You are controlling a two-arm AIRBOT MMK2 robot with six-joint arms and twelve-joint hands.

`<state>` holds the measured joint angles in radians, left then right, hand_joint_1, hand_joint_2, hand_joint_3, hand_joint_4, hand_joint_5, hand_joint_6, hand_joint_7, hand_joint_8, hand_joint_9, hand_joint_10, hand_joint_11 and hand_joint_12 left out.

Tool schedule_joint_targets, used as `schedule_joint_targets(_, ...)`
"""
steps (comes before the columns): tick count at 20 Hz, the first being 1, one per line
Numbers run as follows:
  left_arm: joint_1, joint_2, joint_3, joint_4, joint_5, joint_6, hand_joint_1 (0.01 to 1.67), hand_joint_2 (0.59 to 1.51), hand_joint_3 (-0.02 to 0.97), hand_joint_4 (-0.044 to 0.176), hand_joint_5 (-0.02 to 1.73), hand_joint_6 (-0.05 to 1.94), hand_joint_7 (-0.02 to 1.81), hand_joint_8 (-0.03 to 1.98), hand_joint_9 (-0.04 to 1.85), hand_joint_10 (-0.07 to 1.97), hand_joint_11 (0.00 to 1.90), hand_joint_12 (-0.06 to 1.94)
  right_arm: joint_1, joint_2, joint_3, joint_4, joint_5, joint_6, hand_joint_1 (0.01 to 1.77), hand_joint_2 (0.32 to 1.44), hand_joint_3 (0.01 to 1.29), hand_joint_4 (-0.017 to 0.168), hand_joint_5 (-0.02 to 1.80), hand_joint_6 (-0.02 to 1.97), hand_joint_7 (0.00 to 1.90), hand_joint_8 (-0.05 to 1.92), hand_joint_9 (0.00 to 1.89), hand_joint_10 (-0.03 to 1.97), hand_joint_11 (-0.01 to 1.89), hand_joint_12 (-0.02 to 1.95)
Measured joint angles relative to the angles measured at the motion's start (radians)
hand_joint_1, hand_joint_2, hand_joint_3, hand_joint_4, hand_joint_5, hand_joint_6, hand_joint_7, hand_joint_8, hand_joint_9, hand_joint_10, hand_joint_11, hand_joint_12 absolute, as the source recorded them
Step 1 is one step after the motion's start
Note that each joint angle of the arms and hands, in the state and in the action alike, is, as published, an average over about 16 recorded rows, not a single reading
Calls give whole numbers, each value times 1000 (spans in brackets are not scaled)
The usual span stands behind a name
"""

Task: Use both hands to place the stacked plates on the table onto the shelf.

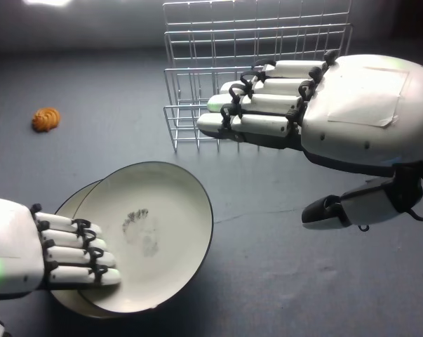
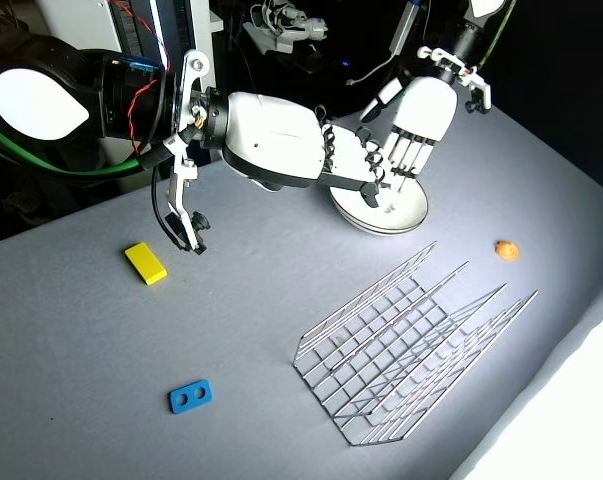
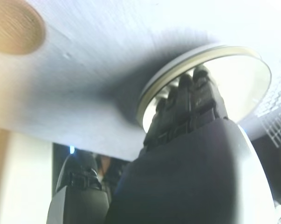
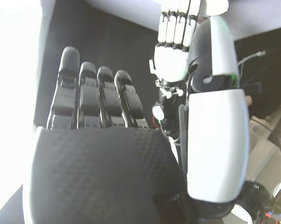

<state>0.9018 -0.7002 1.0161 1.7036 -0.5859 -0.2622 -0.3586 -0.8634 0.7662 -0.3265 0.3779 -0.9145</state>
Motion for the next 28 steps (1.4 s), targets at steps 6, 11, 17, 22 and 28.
schedule_joint_targets(6, -6, -10, -50, -47, 33, -3, 20, 1113, 15, -8, -14, -28, -13, -21, 18, 9, 14, 3, -21, -27, 9, -36, 34, -56, 998, 955, 21, -2, 48, 19, 25, 14, 61, 6, 13, 719)
schedule_joint_targets(11, -13, -13, -82, -81, 55, -4, 20, 1115, 15, -8, -14, -28, -12, -21, 18, 13, 14, 3, -36, -85, 48, -90, 60, -134, 1007, 953, 21, -2, 42, 19, 21, 14, 51, 6, 13, 722)
schedule_joint_targets(17, -17, -17, -106, -116, 74, -4, 20, 1118, 15, -9, -15, -29, -7, -15, 15, 19, 14, 4, -44, -208, 142, -148, 59, -242, 1024, 953, 21, -2, 44, 19, 23, 14, 46, 6, 13, 723)
schedule_joint_targets(22, -17, -19, -114, -132, 84, -4, 20, 1120, 15, -9, -15, -30, -3, -11, 12, 19, 14, 4, -43, -320, 233, -177, 33, -307, 1037, 952, 21, -2, 49, 19, 26, 14, 53, 6, 13, 740)
schedule_joint_targets(28, -20, -23, -120, -143, 93, -4, 19, 1123, 15, -9, -16, -30, 0, -7, 12, 19, 14, 5, -41, -440, 323, -177, -2, -357, 1040, 973, 21, -2, 97, 20, 71, 15, 94, 17, 13, 797)
